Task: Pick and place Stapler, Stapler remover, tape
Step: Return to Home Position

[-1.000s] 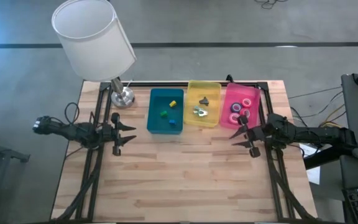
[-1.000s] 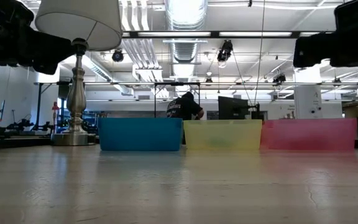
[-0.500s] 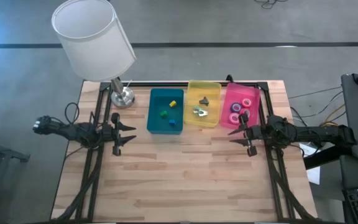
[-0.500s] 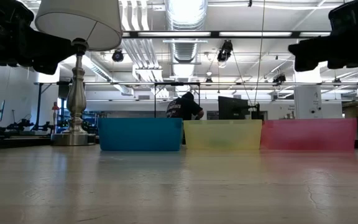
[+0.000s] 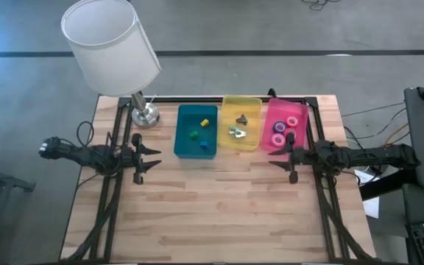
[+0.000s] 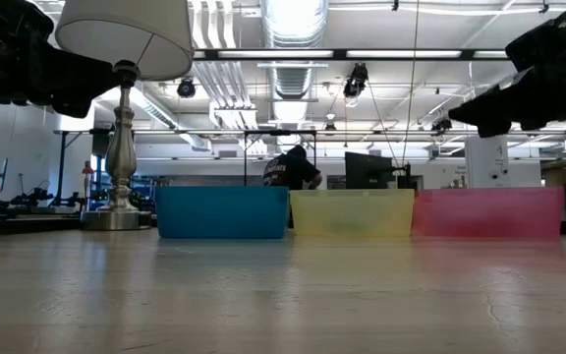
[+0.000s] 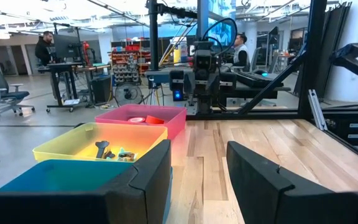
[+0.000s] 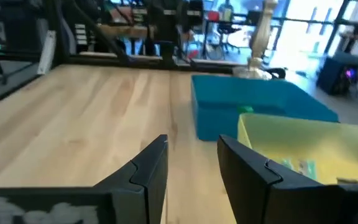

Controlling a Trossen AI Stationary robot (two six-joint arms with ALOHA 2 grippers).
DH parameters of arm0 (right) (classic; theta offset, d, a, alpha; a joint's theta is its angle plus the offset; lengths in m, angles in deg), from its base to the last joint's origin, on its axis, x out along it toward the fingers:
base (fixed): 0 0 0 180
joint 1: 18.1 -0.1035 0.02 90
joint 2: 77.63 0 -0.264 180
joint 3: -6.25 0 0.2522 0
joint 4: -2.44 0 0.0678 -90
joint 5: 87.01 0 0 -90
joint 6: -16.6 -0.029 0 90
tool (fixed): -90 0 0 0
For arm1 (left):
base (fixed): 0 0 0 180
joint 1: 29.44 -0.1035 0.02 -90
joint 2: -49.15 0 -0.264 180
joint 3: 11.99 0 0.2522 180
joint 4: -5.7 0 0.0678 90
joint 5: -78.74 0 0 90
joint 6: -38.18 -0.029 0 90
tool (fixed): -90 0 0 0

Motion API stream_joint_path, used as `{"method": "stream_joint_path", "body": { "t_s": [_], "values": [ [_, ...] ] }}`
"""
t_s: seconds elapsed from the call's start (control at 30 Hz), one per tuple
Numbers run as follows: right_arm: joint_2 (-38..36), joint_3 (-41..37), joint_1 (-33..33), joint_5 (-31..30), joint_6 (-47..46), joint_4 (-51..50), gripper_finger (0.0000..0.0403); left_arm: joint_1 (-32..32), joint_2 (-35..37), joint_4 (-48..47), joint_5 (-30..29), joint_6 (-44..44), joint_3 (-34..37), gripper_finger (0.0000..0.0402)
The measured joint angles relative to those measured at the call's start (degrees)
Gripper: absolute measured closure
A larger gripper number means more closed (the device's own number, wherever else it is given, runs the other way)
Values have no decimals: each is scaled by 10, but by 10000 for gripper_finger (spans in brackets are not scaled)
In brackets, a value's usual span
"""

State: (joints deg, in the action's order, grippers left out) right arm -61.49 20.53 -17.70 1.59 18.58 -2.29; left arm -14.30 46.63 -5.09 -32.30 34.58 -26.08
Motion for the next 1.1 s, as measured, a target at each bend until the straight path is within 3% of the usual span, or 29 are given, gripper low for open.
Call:
{"method": "stream_joint_path", "body": {
  "t_s": [0.33,0.7,1.1],
  "values": [
    [-105,0,-36,-115,-41,-65,286,0,0,0,0,0,0,241],
    [-145,1,-39,-31,-20,-80,299,0,0,0,0,0,0,241],
    [-134,1,-39,-30,-20,-80,306,0,0,0,0,0,0,241]
  ]
}}
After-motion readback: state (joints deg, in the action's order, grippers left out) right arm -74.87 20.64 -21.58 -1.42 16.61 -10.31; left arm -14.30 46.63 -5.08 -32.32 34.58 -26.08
